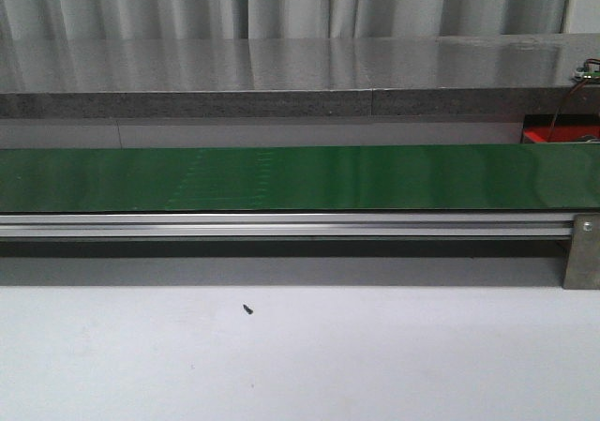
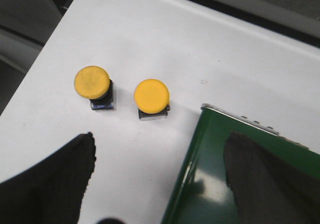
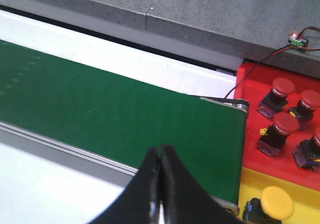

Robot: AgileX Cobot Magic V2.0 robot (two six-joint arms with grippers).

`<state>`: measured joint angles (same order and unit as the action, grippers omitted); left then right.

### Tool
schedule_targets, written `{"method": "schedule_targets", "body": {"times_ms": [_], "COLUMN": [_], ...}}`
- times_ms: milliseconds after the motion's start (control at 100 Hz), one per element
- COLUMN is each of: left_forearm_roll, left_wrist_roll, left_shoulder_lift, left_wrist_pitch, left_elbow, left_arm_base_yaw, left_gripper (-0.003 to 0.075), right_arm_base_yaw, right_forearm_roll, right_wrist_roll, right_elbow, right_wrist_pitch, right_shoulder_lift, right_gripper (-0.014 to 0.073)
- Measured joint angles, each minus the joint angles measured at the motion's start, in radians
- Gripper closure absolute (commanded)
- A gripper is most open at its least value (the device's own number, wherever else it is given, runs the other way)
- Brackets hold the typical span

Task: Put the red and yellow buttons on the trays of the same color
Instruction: 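Lower the left gripper onto a yellow push button and grasp it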

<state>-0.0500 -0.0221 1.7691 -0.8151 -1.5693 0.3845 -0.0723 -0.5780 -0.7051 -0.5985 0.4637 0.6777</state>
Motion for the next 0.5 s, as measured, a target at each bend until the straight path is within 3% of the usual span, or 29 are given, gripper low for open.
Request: {"method": "schedule_targets", "body": {"times_ms": [500], "left_forearm_roll": [0.087], "left_wrist_roll": [0.0], "left_shoulder_lift": [0.266], "left_wrist_pitch": [0.037], "left_elbow": [-0.096], "left_arm_base_yaw": [0.0], "left_gripper": [0.0219], "right_arm_base_yaw": [0.0], "right_forearm_roll": [0.0], "right_wrist_roll": [0.0], "right_elbow": [0.0], "right_wrist_pitch": [0.002], "right_shoulder_lift": [0.0], "right_gripper": [0.0662]}}
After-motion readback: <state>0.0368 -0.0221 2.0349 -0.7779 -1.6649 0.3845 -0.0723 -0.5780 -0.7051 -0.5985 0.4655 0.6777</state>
